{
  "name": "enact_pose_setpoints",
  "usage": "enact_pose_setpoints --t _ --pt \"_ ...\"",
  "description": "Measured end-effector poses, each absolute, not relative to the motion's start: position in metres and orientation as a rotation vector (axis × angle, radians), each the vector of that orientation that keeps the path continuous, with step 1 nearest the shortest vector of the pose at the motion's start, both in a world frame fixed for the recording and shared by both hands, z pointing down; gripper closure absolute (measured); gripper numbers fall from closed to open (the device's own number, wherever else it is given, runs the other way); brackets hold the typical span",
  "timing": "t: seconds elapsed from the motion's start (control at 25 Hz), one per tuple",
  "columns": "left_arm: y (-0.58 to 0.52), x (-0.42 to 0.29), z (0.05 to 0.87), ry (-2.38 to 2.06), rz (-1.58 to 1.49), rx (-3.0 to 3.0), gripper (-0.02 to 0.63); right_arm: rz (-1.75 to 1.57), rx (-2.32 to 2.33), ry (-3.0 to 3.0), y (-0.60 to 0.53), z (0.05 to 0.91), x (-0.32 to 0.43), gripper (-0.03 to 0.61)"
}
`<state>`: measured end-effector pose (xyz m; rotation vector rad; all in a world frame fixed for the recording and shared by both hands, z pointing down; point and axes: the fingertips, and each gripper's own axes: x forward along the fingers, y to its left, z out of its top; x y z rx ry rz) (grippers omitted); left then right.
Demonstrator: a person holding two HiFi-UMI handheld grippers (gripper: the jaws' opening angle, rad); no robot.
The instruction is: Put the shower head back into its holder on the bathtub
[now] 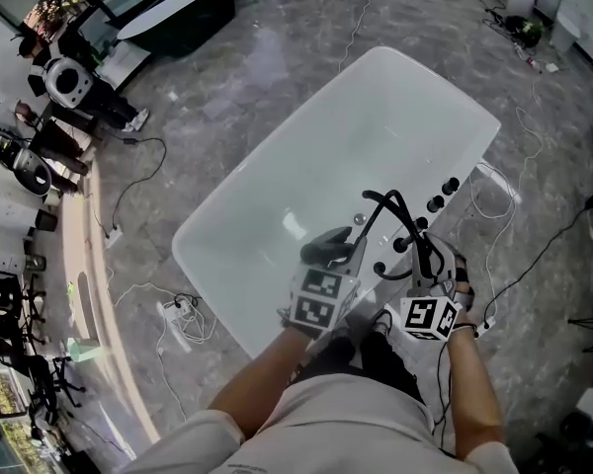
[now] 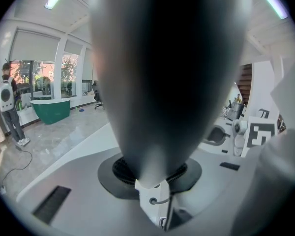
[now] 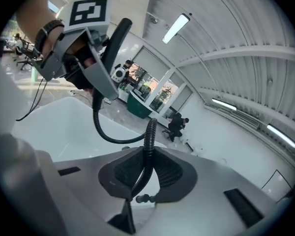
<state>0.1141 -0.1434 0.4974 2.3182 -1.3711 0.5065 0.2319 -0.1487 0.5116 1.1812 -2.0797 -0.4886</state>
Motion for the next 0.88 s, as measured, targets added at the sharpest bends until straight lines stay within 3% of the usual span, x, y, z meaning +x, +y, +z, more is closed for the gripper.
enact_pose_setpoints --t 0.32,0.64,0.88 --pt "-0.137 0.099 0.508 -1.41 0.517 2.251 0.515 -0.51 1.244 -2.1 -0.169 0.532 0.231 0.509" --pt "-0.136 0.095 0.521 -1.404 0.54 2.24 0.515 0.164 1.192 -2.378 -0.156 0.581 0.222 0.509" --pt "-0.136 0.095 0.527 -1.384 0.567 2.25 0.515 0.357 1.125 -2.363 -0.14 0.619 0.226 0.509"
